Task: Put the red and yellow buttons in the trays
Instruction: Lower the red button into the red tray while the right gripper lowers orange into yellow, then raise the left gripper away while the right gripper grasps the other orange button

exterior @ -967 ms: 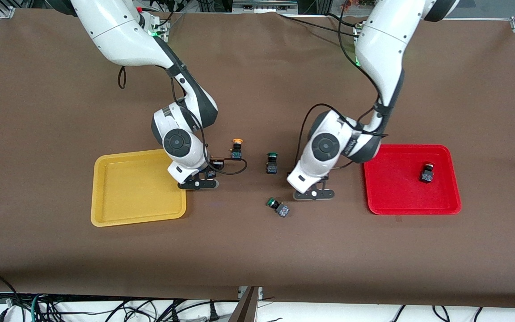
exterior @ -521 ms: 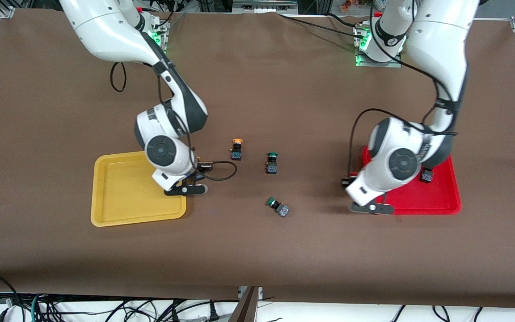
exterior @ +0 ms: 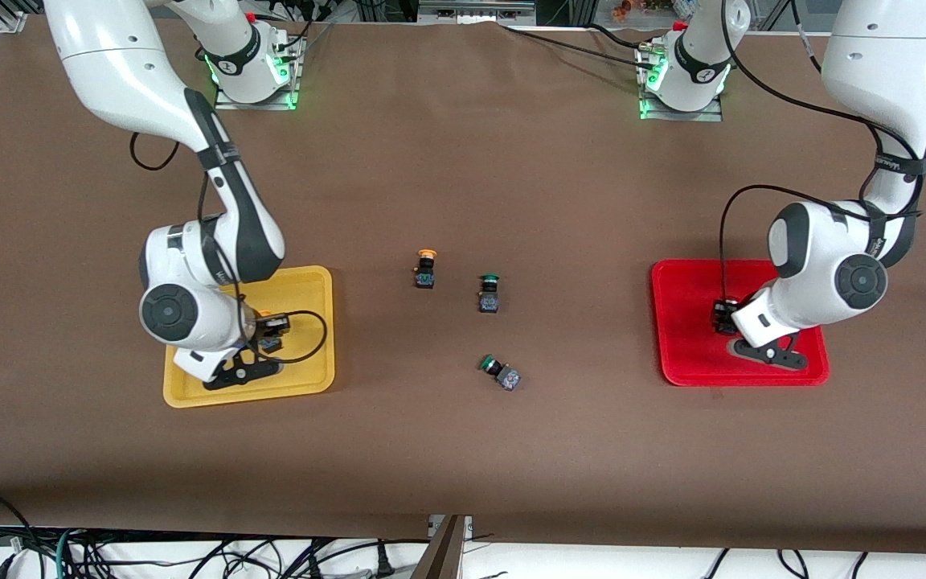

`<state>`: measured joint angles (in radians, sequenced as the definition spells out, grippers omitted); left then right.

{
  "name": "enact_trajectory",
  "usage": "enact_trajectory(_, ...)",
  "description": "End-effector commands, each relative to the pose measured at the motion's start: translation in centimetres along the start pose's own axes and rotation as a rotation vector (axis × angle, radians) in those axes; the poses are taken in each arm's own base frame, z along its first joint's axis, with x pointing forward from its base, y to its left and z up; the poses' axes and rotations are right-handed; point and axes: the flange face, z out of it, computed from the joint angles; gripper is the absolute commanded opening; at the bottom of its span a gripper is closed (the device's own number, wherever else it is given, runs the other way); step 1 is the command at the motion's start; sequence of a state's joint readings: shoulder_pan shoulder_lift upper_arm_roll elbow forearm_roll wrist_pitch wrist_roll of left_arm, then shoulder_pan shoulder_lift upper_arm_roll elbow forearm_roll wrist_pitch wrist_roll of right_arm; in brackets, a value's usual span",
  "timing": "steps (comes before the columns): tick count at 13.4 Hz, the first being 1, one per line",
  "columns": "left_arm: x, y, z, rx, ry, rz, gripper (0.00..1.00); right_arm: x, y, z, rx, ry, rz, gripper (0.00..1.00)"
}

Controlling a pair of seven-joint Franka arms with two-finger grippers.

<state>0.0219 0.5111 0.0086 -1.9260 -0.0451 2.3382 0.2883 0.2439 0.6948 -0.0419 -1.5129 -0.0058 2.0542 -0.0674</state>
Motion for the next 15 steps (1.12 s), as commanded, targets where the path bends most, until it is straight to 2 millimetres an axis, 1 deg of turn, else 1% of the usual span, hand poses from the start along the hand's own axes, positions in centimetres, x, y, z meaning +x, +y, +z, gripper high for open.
enact_trajectory(1, -2.8, 1.5, 1.4, -0.002, 0.023, 0.030, 0.01, -1.0, 2.8, 1.9, 0.013, -0.015, -0.032, 0.64)
enact_trajectory(2, -3.0, 1.6, 1.8, 0.003, 0.036, 0.031, 0.01, -1.1, 3.0, 1.8, 0.021, -0.022, -0.025, 0.80)
enact_trajectory(3, -2.8, 2.2, 1.7, 0.001, 0.041, 0.031, 0.01, -0.9, 2.5, 1.2, 0.025, -0.014, -0.021, 0.82)
enact_trajectory(4, -2.6, 2.8, 1.9, -0.004, 0.042, 0.029, 0.03, -0.8, 1.6, 0.7, 0.037, -0.016, -0.008, 0.82)
enact_trajectory(5, -2.5, 3.0, 2.0, -0.005, 0.042, 0.025, 0.09, -0.4, -0.6, -0.3, 0.070, -0.021, 0.025, 0.82)
enact_trajectory(6, -2.1, 3.1, 1.7, -0.002, 0.049, 0.029, 0.45, -0.1, -2.6, -1.3, 0.096, -0.032, 0.070, 0.82)
enact_trajectory(7, -1.5, 3.0, 0.9, 0.001, 0.064, 0.030, 0.99, 0.0, -5.5, -1.7, 0.101, -0.041, 0.120, 0.82)
enact_trajectory(8, -0.8, 3.0, -0.1, 0.003, 0.078, 0.026, 1.00, -0.1, -8.1, -1.9, 0.099, -0.043, 0.168, 0.82)
enact_trajectory(9, 0.1, 3.4, -1.5, 0.002, 0.087, 0.016, 1.00, -0.3, -11.1, -1.9, 0.093, -0.048, 0.208, 0.82)
enact_trajectory(10, 1.5, 4.6, -3.6, -0.011, 0.075, 0.007, 1.00, -0.6, -14.2, -2.0, 0.087, -0.048, 0.260, 0.82)
enact_trajectory(11, 2.6, 5.1, -5.5, -0.024, 0.034, -0.023, 1.00, -1.1, -18.1, -1.9, 0.082, -0.047, 0.318, 0.82)
enact_trajectory(12, 3.8, 6.1, -7.8, -0.028, 0.019, -0.040, 1.00, -1.4, -21.3, -1.6, 0.087, -0.031, 0.374, 0.82)
enact_trajectory(13, 4.7, 6.7, -9.9, -0.022, 0.017, -0.042, 1.00, -1.5, -24.0, -1.1, 0.105, -0.007, 0.428, 0.82)
enact_trajectory(14, 5.4, 6.8, -11.4, -0.022, 0.009, -0.063, 1.00, -2.1, -26.6, -0.4, 0.131, -0.009, 0.460, 0.82)
enact_trajectory(15, 5.8, 7.0, -13.2, -0.022, 0.007, -0.079, 1.00, -2.6, -28.4, 0.3, 0.145, -0.023, 0.474, 0.82)
